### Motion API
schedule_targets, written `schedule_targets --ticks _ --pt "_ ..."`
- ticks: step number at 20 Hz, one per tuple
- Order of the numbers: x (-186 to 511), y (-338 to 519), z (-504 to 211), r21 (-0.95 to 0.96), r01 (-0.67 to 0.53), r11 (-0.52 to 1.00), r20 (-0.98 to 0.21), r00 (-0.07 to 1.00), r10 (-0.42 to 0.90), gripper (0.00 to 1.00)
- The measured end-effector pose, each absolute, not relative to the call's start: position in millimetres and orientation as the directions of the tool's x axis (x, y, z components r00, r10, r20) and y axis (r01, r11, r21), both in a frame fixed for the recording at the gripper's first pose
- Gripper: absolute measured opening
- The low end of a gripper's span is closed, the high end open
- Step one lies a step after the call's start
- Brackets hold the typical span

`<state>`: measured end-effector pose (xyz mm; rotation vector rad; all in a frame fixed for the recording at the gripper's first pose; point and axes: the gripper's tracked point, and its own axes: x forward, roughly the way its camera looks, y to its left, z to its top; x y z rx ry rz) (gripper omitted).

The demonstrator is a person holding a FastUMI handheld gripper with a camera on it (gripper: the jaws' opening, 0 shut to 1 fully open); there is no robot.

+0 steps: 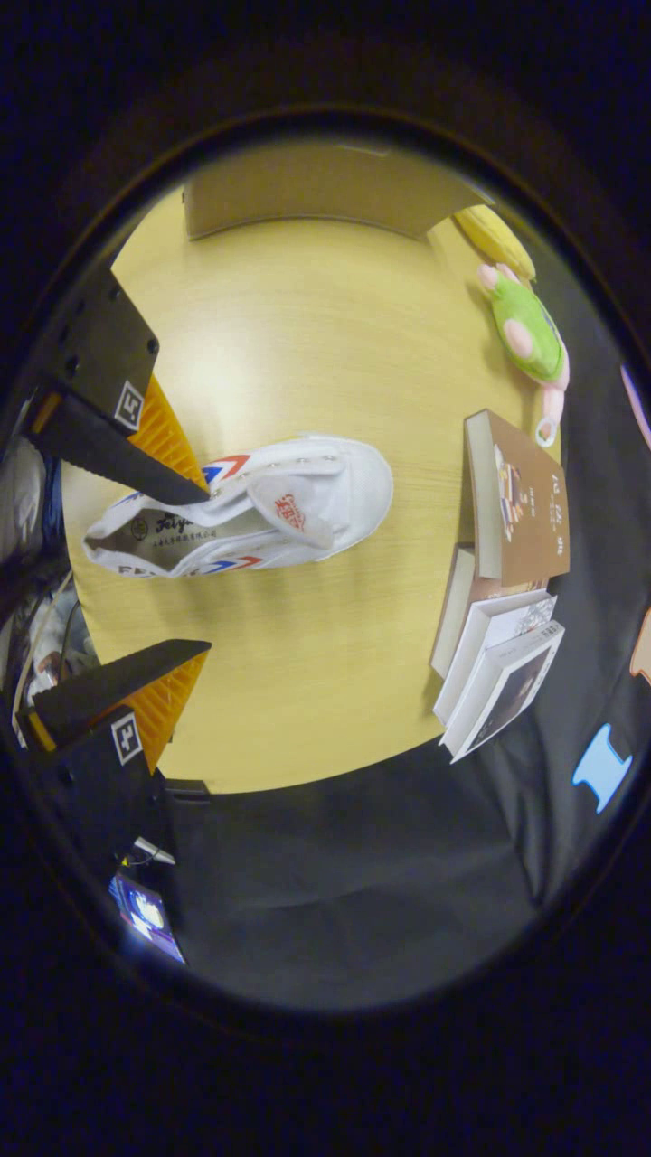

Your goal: Open the storage box then place both shoes into the box .Put the left shoe in first, then the right shoe, with the right side of both shoes facing outward in a uniform manner.

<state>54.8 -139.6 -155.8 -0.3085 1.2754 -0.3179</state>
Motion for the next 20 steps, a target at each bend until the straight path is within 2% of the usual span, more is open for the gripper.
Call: schedule_targets --ticks 11,20 --pt "50 -147 -156 -0.381 0.071 0.922 -0.890 0.243 -0.387 0.97" --pt "85 -171 -189 -0.398 -0.022 0.917 -0.891 0.248 -0.380 0.95"
